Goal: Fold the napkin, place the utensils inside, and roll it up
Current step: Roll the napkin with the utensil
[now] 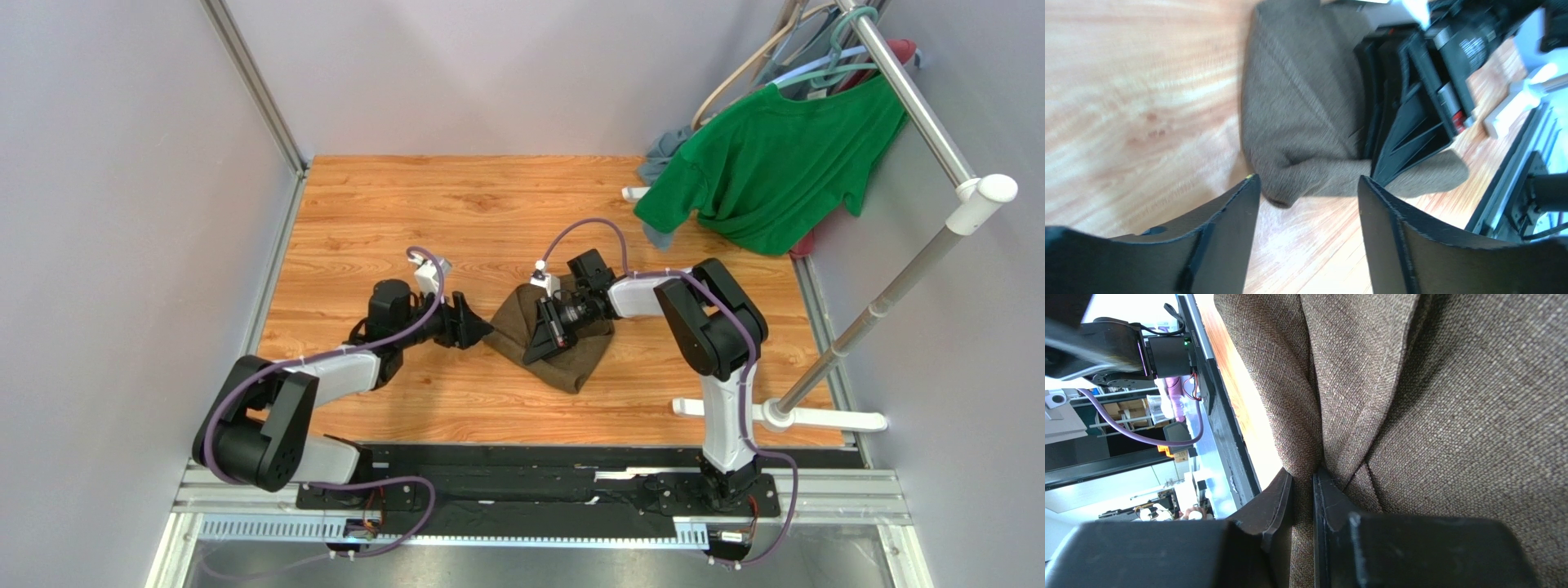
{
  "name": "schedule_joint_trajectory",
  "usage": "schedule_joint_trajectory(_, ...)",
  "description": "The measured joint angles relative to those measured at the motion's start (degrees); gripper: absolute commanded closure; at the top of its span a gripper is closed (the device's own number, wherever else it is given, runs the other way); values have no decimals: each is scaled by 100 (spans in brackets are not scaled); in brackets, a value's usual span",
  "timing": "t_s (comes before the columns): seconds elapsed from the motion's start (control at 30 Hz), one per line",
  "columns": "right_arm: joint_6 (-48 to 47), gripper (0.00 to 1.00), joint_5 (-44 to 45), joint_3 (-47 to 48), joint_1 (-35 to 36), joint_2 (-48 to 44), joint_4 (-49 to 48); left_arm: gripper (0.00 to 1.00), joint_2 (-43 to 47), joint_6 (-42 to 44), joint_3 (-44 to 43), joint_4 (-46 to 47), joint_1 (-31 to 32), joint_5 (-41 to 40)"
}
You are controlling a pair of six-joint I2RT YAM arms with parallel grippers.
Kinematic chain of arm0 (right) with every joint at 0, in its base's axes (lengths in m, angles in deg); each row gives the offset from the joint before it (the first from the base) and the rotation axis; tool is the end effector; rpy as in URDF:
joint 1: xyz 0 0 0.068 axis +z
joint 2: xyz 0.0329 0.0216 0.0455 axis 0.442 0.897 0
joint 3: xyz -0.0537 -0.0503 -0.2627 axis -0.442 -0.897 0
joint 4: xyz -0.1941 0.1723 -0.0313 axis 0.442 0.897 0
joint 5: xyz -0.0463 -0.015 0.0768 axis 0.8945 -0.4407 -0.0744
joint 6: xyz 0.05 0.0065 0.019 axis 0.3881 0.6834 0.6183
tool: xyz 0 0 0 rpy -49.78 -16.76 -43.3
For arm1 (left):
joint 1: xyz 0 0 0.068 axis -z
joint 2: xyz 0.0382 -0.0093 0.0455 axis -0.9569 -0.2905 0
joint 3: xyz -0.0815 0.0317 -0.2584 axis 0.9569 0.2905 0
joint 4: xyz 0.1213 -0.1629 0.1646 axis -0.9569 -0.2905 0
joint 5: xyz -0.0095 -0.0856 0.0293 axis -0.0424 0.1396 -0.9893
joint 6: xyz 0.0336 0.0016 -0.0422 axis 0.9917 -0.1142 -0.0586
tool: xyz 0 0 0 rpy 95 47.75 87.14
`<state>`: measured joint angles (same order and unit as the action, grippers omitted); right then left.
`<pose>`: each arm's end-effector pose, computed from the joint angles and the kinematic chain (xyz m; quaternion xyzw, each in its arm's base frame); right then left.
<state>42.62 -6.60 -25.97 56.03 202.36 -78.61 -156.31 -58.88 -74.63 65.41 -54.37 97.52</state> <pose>0.3099 0.2122 0.0972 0.2135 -0.8311 -0.5136 0.0020 0.2318 -0.0983 0.1629 0.1048 0.8170 -0.4018 0.4002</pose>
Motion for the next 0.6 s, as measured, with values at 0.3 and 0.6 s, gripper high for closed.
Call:
schedule_joint_trajectory(0.3, 9, 100, 4, 0, -2, 0, 0, 52, -448, 201, -304, -557, 256, -229)
schedule_joint_trajectory(0.6, 37, 95, 7, 2, -9, 4, 4, 67, -927, 234, -787, -767, 356, -437)
